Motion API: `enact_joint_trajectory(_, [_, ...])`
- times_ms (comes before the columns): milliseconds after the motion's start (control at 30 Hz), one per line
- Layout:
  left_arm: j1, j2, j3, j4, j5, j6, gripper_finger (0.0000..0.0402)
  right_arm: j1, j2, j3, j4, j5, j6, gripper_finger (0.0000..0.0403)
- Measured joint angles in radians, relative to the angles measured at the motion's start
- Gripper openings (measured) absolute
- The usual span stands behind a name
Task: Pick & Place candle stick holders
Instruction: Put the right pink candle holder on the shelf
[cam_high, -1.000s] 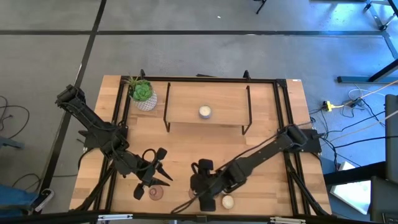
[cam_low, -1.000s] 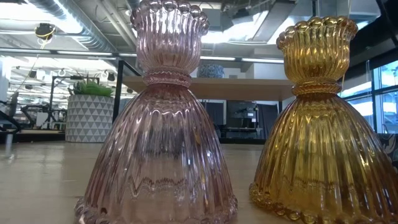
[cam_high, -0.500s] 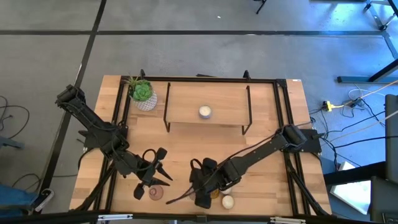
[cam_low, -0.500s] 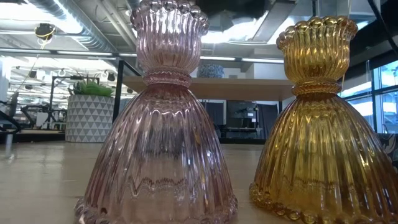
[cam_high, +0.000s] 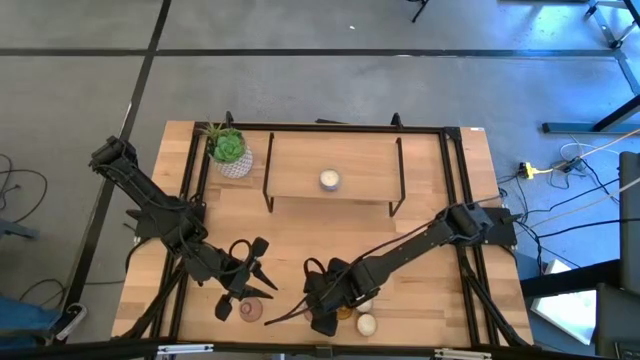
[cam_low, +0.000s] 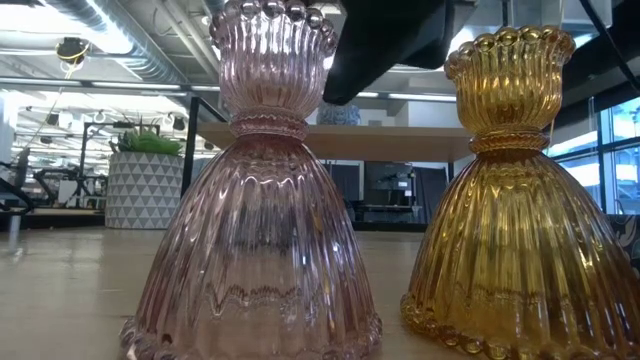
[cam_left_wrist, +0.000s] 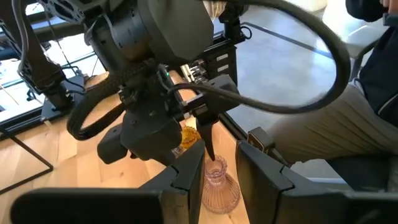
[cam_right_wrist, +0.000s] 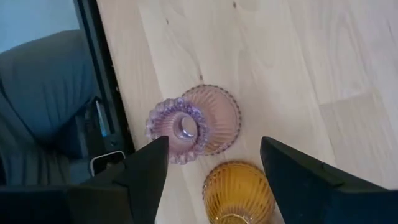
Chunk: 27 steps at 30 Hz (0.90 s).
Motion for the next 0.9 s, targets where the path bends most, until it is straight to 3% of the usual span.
enact_joint_trajectory(533, [0.000,0.000,0.000,0.000,0.000,0.000,0.0086,-0.005,0.030,-0.001,-0.002,0.015,0.033,0.0256])
enact_joint_trajectory(900, [0.000,0.000,0.000,0.000,0.000,0.000,0.0086,-0.021,0.029,0.000,-0.123,0.118,0.048,0.0256])
